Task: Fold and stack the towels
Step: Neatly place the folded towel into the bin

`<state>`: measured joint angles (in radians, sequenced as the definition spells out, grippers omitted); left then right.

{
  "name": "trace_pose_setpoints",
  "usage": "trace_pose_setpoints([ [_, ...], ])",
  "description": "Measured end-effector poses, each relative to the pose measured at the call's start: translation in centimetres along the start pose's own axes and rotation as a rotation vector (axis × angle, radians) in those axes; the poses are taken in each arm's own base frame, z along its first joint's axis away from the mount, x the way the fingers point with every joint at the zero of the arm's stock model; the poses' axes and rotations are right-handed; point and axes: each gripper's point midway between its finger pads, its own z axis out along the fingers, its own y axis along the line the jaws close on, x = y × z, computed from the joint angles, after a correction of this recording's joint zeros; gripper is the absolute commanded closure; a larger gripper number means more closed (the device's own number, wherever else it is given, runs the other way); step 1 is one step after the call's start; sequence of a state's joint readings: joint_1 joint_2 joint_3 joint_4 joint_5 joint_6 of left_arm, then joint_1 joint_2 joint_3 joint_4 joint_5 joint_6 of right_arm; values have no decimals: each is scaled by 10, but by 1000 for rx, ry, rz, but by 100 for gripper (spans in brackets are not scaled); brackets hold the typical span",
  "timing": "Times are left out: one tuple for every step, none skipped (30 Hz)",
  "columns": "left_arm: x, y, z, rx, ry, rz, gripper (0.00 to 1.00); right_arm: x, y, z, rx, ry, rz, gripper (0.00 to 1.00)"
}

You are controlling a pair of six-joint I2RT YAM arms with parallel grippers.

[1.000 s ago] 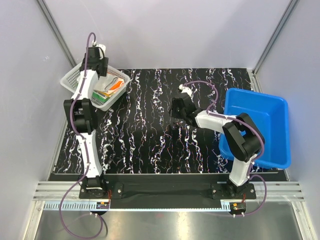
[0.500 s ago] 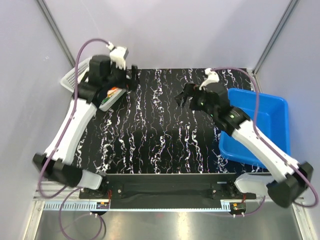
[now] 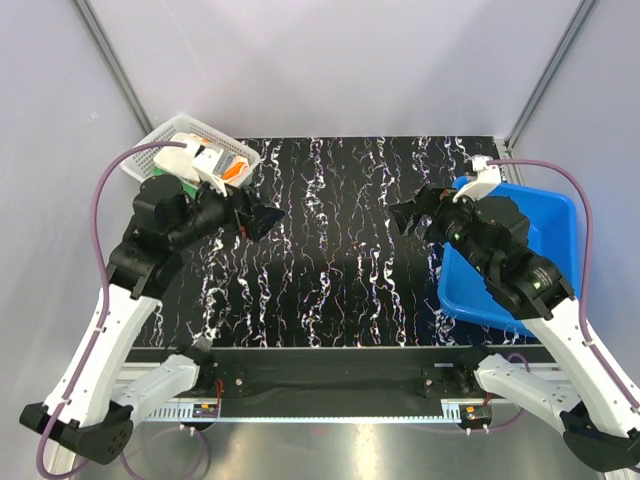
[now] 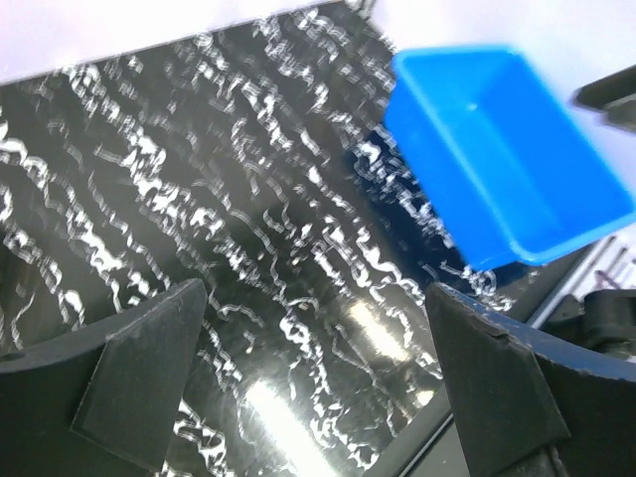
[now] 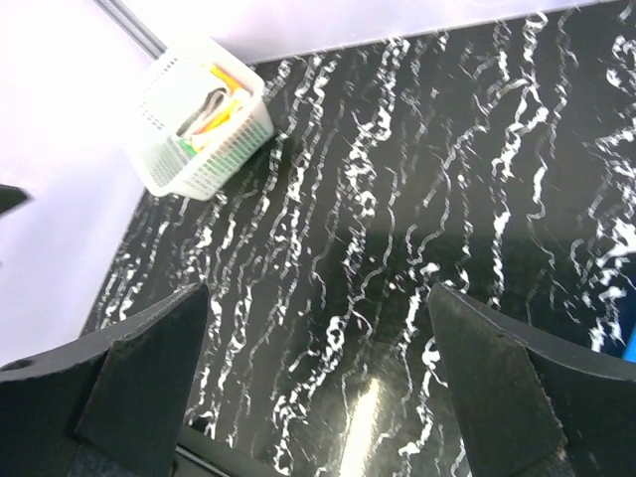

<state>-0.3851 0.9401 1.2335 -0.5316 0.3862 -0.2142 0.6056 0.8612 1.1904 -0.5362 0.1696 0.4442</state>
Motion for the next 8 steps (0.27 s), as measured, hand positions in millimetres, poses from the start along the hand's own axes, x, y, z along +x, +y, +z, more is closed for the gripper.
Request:
trace_pose_setpoints([
  [-3, -3, -2, 11, -12, 1, 1, 1, -2, -1, 8, 2, -1, 0],
  [-5, -5, -4, 18, -19, 2, 1, 2, -4, -1, 17, 7, -2, 0],
  [-5, -6, -5, 22, -20, 0, 1, 4, -6, -1, 26, 13, -4, 0],
  [-5, -7, -5, 26, -20, -2, 1, 6, -8, -1, 36, 18, -5, 0],
  [-5, -8, -5, 27, -20, -4, 1, 7, -9, -2, 42, 22, -7, 0],
  [-4, -8, -5, 27, -19, -6, 1, 8, -10, -1, 45, 23, -7, 0],
  [-4, -8, -5, 26, -19, -5, 1, 8, -10, -2, 45, 24, -7, 0],
  [-5, -8, -6, 26, -21, -5, 1, 8, -10, -2, 45, 24, -7, 0],
])
